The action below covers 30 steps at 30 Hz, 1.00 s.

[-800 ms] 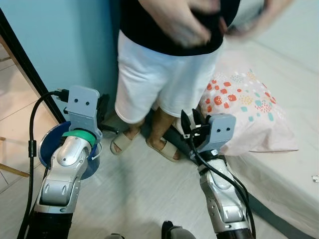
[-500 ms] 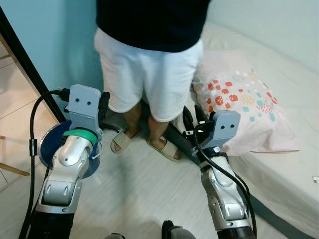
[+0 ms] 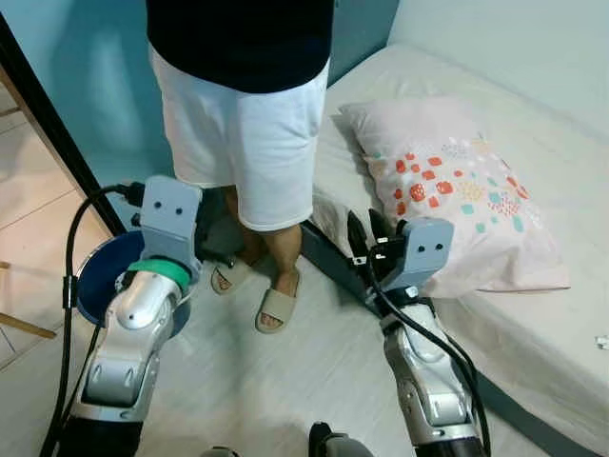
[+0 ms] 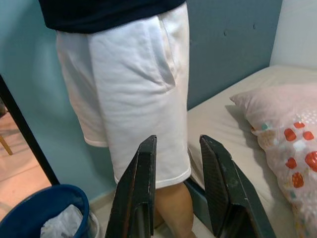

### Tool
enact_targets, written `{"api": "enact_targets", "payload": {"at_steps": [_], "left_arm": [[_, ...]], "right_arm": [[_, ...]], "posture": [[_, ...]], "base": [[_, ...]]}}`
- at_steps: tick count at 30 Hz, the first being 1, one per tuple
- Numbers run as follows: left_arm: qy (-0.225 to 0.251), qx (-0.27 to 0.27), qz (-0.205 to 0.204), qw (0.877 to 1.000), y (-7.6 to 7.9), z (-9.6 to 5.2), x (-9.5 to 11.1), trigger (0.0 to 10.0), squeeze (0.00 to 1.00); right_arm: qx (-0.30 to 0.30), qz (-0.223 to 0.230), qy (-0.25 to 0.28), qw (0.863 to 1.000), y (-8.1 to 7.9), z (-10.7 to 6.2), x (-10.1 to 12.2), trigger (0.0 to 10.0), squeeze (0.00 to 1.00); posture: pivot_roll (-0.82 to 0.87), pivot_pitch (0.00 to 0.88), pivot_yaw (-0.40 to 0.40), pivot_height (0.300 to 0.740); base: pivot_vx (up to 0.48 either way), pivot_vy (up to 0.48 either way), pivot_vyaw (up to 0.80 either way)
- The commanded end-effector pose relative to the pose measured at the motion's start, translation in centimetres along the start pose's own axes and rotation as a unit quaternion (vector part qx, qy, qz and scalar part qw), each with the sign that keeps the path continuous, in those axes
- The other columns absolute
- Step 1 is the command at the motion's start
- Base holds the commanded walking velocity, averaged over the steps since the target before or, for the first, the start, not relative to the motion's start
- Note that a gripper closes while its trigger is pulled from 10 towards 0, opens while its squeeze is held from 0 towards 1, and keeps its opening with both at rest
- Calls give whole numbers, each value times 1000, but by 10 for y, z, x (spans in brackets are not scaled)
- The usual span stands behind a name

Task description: Clean up the room

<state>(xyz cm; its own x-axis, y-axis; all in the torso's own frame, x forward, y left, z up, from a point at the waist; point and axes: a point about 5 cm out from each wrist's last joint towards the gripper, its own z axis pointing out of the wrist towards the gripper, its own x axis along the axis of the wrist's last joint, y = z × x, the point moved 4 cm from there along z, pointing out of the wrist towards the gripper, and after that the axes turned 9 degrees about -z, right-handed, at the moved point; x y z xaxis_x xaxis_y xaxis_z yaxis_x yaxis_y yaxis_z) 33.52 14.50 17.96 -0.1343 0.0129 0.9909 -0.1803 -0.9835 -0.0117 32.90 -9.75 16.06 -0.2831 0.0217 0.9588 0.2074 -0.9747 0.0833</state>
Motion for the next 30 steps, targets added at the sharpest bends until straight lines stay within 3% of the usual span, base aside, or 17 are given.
{"api": "enact_targets", "payload": {"at_steps": [1, 16, 23, 30], "left_arm": [[-10, -1, 7, 1000, 1, -1, -7, 10000, 0], [-17, 6, 14, 1000, 2, 0, -11, 10000, 0], [-47, -3, 28, 998, -1, -9, -29, 10000, 0], [-93, -28, 38, 994, 0, -25, -58, 10000, 0]], "right_arm": [[3, -2, -15, 1000, -1, -4, -7, 10000, 0], [4, -4, -16, 1000, -2, -4, -7, 10000, 0], [6, -6, -28, 1000, -3, -6, -14, 10000, 0], [12, -20, -74, 997, -5, -18, -41, 10000, 0]], "posture": [[42, 79, 18, 740], [34, 89, 19, 740], [40, 92, 18, 740], [42, 92, 15, 740]], "base": [[0, 0, 0], [0, 0, 0], [0, 0, 0], [0, 0, 0]]}}
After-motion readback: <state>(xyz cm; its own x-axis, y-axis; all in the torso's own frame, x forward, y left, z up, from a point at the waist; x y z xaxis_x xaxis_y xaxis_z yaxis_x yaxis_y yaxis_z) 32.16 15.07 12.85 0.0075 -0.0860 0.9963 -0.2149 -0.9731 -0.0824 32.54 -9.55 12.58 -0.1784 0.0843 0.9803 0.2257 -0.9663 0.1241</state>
